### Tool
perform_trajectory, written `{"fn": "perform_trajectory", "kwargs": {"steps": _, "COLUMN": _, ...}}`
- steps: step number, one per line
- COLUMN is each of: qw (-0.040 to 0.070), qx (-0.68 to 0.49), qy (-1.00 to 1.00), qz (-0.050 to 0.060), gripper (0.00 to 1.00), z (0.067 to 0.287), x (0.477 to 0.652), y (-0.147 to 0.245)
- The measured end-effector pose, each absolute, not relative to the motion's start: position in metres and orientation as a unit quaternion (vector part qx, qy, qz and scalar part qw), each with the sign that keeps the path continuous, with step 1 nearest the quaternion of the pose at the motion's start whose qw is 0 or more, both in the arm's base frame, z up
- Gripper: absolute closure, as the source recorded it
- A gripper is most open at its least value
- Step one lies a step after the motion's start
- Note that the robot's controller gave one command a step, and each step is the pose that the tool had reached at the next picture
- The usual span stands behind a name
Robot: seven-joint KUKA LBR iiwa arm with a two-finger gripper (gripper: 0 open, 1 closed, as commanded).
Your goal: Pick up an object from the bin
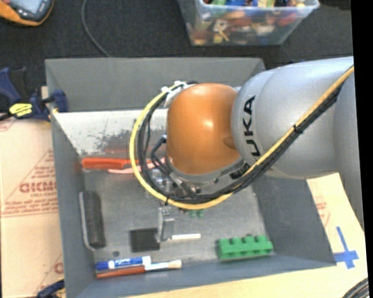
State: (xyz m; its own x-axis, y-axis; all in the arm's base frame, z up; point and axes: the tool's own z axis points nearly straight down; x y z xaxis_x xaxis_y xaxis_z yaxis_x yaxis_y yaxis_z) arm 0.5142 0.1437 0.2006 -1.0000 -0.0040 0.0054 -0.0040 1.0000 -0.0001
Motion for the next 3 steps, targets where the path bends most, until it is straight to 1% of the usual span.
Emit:
{"fn": "perform_trajectory", "kwargs": {"steps": 1, "qw": -0.001, "qx": 0.000, "qy": -1.000, "qz": -0.001, "gripper": 0.00, "z": 0.205, "x": 0.516, "y": 0.143}}
{"fn": "perform_trajectory", "kwargs": {"steps": 2, "qw": -0.003, "qx": 0.013, "qy": -1.000, "qz": -0.001, "gripper": 0.00, "z": 0.080, "x": 0.531, "y": 0.126}}
{"fn": "perform_trajectory", "kwargs": {"steps": 3, "qw": -0.009, "qx": -0.005, "qy": -1.000, "qz": -0.003, "gripper": 0.00, "z": 0.142, "x": 0.530, "y": 0.126}}
